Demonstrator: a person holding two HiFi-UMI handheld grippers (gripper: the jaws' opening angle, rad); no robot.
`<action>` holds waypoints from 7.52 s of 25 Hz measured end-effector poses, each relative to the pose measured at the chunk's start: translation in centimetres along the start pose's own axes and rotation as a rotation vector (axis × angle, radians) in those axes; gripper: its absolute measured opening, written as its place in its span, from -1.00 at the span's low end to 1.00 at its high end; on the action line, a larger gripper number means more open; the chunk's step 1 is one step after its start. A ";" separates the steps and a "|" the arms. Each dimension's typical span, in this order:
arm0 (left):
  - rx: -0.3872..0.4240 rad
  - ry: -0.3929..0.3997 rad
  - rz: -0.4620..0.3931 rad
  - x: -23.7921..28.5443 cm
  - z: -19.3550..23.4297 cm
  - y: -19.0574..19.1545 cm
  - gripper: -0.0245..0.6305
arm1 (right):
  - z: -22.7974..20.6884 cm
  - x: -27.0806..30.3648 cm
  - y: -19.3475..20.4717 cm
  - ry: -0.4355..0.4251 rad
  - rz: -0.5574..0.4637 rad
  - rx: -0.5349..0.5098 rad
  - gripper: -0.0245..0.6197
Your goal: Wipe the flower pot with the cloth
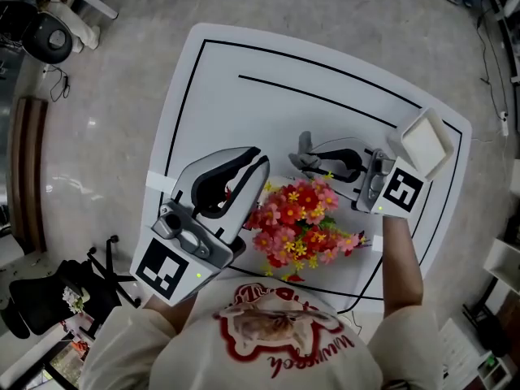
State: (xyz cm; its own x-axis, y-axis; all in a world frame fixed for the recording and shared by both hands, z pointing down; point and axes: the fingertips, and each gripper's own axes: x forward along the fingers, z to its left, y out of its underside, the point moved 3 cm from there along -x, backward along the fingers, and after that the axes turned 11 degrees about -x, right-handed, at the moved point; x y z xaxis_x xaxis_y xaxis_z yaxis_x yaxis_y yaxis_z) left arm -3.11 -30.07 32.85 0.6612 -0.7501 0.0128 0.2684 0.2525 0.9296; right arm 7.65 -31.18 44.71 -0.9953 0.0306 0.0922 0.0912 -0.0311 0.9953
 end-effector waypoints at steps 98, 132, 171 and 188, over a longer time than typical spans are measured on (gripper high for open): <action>0.048 0.222 0.030 -9.8 -4.7 0.1 -0.81 | 13.7 -4.2 2.0 0.795 0.133 0.057 -0.72; 0.016 0.042 -0.006 -15.8 -7.1 1.7 -0.81 | 16.5 1.5 1.1 0.997 0.078 0.138 -0.72; 0.010 -0.044 -0.022 -18.8 -6.3 2.2 -0.81 | 16.3 6.7 -0.7 0.904 0.004 0.165 -0.72; 0.082 0.178 0.017 -17.9 -9.3 0.4 -0.53 | 21.6 4.2 -16.2 0.619 -0.157 -0.063 -0.72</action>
State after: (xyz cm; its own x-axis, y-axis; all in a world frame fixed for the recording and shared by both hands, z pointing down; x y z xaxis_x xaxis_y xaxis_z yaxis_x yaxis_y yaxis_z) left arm -8.34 -10.83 29.55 0.7805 -0.6244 -0.0299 0.2031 0.2081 0.9568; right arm 2.73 -8.96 29.59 -0.8333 -0.5424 -0.1070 -0.0411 -0.1322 0.9904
